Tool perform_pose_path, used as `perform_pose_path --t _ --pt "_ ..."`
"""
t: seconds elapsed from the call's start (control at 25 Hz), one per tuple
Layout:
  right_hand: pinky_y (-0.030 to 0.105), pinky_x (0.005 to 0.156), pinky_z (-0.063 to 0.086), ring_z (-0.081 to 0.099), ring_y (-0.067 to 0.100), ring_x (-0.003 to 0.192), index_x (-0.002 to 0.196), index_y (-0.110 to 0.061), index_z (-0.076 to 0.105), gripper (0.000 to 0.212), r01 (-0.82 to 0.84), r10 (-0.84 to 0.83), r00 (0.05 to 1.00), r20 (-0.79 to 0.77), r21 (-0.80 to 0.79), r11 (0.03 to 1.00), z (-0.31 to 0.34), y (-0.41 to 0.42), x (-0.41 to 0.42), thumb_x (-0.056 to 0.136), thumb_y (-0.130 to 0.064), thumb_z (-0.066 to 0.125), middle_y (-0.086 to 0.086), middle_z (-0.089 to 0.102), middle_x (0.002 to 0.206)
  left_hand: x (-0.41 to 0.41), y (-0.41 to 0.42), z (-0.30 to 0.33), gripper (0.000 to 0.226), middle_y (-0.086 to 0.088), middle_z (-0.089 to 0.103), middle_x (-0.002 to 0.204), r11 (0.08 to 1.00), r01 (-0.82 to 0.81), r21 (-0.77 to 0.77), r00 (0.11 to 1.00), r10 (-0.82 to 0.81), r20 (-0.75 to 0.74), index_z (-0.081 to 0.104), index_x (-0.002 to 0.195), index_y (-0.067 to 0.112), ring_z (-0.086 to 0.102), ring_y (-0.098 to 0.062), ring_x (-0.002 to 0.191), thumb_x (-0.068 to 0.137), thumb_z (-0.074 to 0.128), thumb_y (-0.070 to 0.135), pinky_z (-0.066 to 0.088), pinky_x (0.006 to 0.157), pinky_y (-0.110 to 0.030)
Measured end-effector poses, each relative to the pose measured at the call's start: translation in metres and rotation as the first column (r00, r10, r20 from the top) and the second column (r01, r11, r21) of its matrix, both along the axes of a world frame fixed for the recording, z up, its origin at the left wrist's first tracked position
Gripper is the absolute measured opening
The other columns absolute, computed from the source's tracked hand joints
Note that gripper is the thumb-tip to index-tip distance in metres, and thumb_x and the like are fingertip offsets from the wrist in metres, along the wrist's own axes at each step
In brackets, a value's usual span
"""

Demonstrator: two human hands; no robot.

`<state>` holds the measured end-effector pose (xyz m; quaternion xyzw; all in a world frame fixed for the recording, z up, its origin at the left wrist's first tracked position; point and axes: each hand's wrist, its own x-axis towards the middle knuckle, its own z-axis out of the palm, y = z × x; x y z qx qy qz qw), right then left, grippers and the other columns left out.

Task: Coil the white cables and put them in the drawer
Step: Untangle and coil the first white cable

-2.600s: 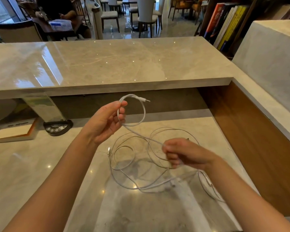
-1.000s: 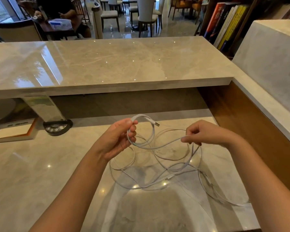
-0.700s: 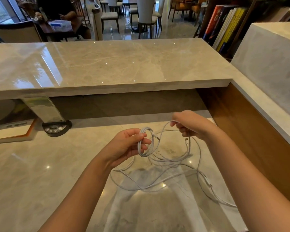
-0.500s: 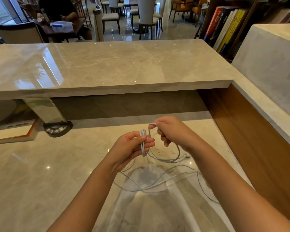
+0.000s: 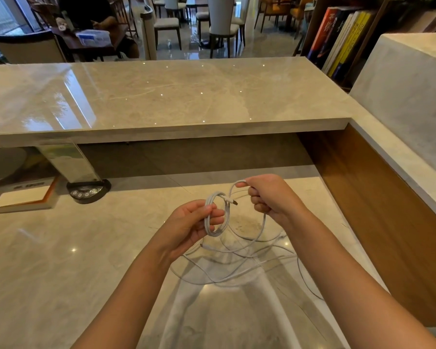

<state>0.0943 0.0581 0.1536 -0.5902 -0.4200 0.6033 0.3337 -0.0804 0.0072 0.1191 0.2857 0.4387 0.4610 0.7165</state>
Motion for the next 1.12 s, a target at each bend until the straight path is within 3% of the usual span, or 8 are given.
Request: perform_pose_path --t 0.16,0.32,0.44,0.6,0.76,0.96,1.04,1.12 --pt "0.027 0.054 0.043 0.052 0.014 0.060 0.101 -0.005 0.067 0.031 -0.268 0.135 0.914 0.382 0.320 0.909 -0.002 -0.030 -0.031 0.095 -0.014 0.038 0.003 0.059 0.070 0.011 0.005 -0.004 0.017 -0.008 0.075 0.078 0.997 -0.072 0.015 0.997 0.073 -0.006 0.064 0.096 0.002 0.072 -0.013 0.070 0.092 0.047 0.004 0.058 0.064 -0.022" --pt "0.033 0.073 0.048 0.059 0.023 0.089 0.130 -0.018 0.052 0.035 -0.479 0.005 0.726 0.688 0.500 0.722 -0.022 -0.058 -0.040 0.098 -0.019 0.037 0.008 0.061 0.100 0.012 0.004 -0.011 0.022 -0.010 0.073 0.080 0.992 -0.126 -0.006 0.983 0.126 0.132 0.065 0.096 0.001 0.071 -0.013 0.073 0.094 0.044 0.006 0.058 0.069 -0.022" --pt "0.027 0.063 0.042 0.059 0.019 0.084 0.137 -0.025 0.046 0.041 -0.478 -0.107 0.697 0.709 0.570 0.669 -0.034 -0.062 -0.038 0.097 -0.020 0.045 0.005 0.061 0.104 0.016 0.000 -0.011 0.026 -0.012 0.074 0.087 0.994 -0.109 -0.031 0.969 0.113 0.220 0.066 0.095 0.001 0.071 -0.014 0.078 0.095 0.041 0.006 0.057 0.074 -0.023" --pt "0.028 0.049 0.046 0.051 0.016 0.064 0.123 -0.012 0.059 0.039 -0.535 -0.226 0.652 0.724 0.650 0.540 -0.050 -0.062 -0.035 0.084 -0.007 0.059 0.007 0.061 0.082 0.025 0.003 -0.012 0.023 -0.010 0.074 0.083 0.974 -0.217 -0.069 0.946 0.227 0.233 0.065 0.096 0.001 0.072 -0.013 0.077 0.095 0.043 0.007 0.057 0.075 -0.024" --pt "0.031 0.061 0.054 0.058 0.019 0.076 0.111 -0.013 0.060 0.033 -0.529 -0.250 0.688 0.682 0.706 0.470 -0.078 -0.075 -0.011 0.080 -0.002 0.064 0.003 0.063 0.085 0.003 0.014 -0.008 0.022 -0.003 0.061 0.060 0.924 -0.342 -0.172 0.797 0.382 0.468 0.058 0.084 0.006 0.063 -0.009 0.054 0.096 0.040 0.006 0.055 0.059 -0.020" --pt "0.029 0.060 0.039 0.052 0.018 0.067 0.084 -0.019 0.067 0.009 -0.516 -0.306 0.521 0.797 0.579 0.631 -0.071 -0.055 0.028 0.082 -0.016 0.058 -0.001 0.060 0.072 0.001 0.003 -0.009 0.014 -0.001 0.057 0.062 0.984 -0.165 -0.063 0.865 0.175 0.470 0.065 0.080 0.008 0.060 -0.009 0.058 0.086 0.052 0.011 0.055 0.061 -0.021" --pt "0.020 0.056 0.040 0.054 0.010 0.060 0.083 -0.017 0.068 0.011 -0.345 -0.058 0.721 0.691 0.430 0.834 -0.059 -0.049 0.028 0.084 -0.014 0.058 -0.005 0.066 0.071 0.009 -0.001 -0.010 0.008 -0.001 0.058 0.063 0.994 -0.105 0.034 0.863 0.074 0.500 0.068 0.078 0.009 0.061 -0.011 0.061 0.072 0.071 0.014 0.056 0.066 -0.023" --pt "0.016 0.051 0.042 0.056 0.009 0.054 0.082 -0.013 0.071 0.015 -0.163 0.074 0.932 0.356 0.229 0.960 -0.053 -0.047 0.026 0.087 -0.015 0.057 -0.002 0.072 0.073 0.010 0.001 -0.012 0.020 -0.001 0.058 0.064 0.988 -0.091 0.127 0.867 0.016 0.498 0.068 0.078 0.011 0.062 -0.011 0.062 0.063 0.080 0.017 0.056 0.073 -0.027"
